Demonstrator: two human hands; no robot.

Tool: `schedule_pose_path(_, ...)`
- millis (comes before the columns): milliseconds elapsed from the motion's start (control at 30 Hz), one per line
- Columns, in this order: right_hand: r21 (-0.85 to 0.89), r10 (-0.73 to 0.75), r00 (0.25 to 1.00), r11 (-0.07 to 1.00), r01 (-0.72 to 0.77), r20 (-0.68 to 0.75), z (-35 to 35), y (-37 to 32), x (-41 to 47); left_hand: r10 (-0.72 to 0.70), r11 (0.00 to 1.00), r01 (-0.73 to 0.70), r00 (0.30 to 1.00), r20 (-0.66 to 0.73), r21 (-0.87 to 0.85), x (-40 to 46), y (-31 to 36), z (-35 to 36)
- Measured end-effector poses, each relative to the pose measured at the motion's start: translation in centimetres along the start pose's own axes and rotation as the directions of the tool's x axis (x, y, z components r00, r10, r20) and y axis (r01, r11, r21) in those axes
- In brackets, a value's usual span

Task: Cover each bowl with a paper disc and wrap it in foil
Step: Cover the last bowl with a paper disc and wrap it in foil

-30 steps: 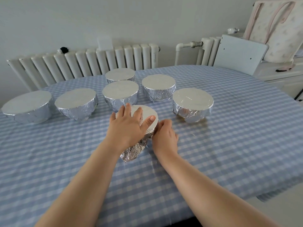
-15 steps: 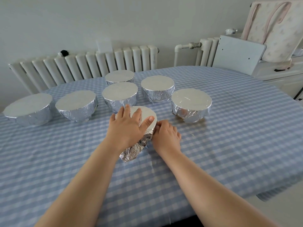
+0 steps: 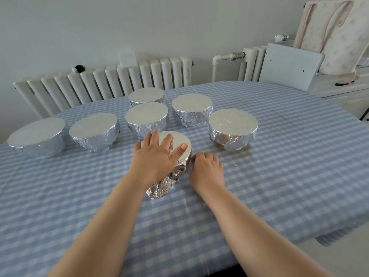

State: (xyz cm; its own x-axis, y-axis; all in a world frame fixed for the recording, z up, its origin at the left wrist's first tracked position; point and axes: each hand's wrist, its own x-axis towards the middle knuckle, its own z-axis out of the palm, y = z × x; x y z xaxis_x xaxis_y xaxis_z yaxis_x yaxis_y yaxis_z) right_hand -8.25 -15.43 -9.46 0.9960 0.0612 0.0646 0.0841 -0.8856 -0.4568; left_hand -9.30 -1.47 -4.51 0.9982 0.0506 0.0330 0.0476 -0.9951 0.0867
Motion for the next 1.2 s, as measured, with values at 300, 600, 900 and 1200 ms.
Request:
schedule_pose_path(300, 0.663, 0.093, 0.994, 0.741, -0.103, 0.05, -1.9, -0.6, -0.8, -0.003, 1.0, 0.002, 1.0, -0.015, -0.008, 0.1, -0.2, 0.1)
schedule_pose_path(600, 0.748, 0.094, 0.981, 0.636, -0.188, 0.167, -2.8, -1.2, -0.6, 0.028, 1.0, -0.028, 1.0, -0.01, -0.007, 0.2, -0.6, 0.1)
schedule_pose_path(900, 0.651, -0.039, 0.991, 0.757, -0.052, 0.125, -3.1, -0.2, 1.9, 0.019, 0.976, -0.033, 0.998, -0.064, -0.216, -0.6, -3.1, 0.1)
schedule_pose_path(1200, 0.538, -0.163, 0.975, 0.841, 0.057, 0.152, -3.6, 0.4, 4.5, -0.105, 0.987, 0.093, 0.991, -0.087, -0.135, -2.7, -1.9, 0.0)
